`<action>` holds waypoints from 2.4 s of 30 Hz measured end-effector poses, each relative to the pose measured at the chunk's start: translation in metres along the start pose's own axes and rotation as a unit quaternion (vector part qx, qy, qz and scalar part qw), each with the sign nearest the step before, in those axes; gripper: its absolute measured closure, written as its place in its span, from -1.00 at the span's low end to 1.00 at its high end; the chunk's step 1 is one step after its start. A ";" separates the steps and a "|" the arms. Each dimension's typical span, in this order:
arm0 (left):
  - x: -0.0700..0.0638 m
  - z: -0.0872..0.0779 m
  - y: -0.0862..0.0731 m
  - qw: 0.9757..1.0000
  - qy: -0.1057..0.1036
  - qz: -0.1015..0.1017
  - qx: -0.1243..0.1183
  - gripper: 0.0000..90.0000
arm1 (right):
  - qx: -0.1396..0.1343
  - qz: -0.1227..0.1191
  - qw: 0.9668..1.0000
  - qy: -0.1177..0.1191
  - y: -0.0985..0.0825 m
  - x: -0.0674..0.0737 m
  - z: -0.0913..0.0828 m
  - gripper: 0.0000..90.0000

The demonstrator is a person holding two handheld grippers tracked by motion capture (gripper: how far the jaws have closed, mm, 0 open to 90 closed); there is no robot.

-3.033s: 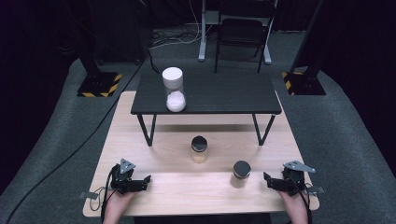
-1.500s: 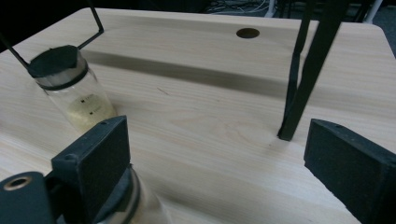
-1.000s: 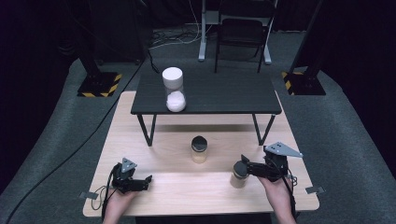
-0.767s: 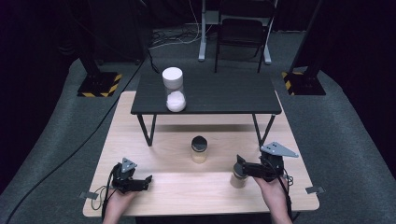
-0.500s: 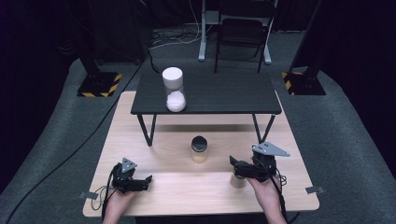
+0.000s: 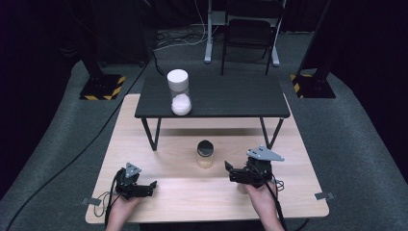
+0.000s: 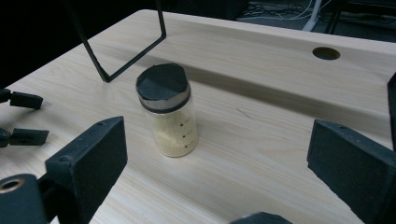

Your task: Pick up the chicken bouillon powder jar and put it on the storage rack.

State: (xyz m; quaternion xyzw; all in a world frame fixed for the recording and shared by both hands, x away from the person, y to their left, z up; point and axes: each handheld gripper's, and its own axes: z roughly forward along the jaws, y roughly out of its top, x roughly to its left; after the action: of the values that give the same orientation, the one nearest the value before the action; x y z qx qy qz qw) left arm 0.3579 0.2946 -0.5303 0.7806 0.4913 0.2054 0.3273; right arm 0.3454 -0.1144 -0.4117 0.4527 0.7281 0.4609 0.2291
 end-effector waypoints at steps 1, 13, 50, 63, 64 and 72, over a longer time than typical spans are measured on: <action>0.000 0.000 0.000 1.000 0.000 0.000 0.000 -0.97 | -0.002 -0.003 1.000 -0.001 0.000 0.003 0.001 -0.91; 0.000 0.000 0.000 1.000 0.000 0.000 0.000 -0.97 | -0.007 -0.018 1.000 0.003 -0.001 0.029 0.018 -0.91; 0.000 0.000 0.000 1.000 0.000 0.000 0.000 -0.97 | 0.003 -0.013 1.000 0.016 -0.022 0.044 0.101 -0.86; 0.000 0.000 0.000 1.000 -0.001 0.000 0.000 -0.97 | 0.012 -0.023 1.000 0.007 -0.032 0.043 0.131 -0.80; 0.000 0.000 0.000 1.000 -0.001 0.000 0.000 -0.97 | 0.012 -0.023 1.000 0.008 -0.033 0.042 0.133 -0.79; 0.000 0.000 0.000 1.000 -0.001 0.000 0.000 -0.97 | 0.014 -0.017 1.000 0.007 -0.036 0.040 0.144 -0.75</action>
State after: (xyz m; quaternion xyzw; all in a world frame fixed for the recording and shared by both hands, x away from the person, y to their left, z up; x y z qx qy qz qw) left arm 0.3576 0.2943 -0.5304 0.7808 0.4910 0.2047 0.3276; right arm 0.4184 -0.0186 -0.5074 0.4403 0.7438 0.4497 0.2250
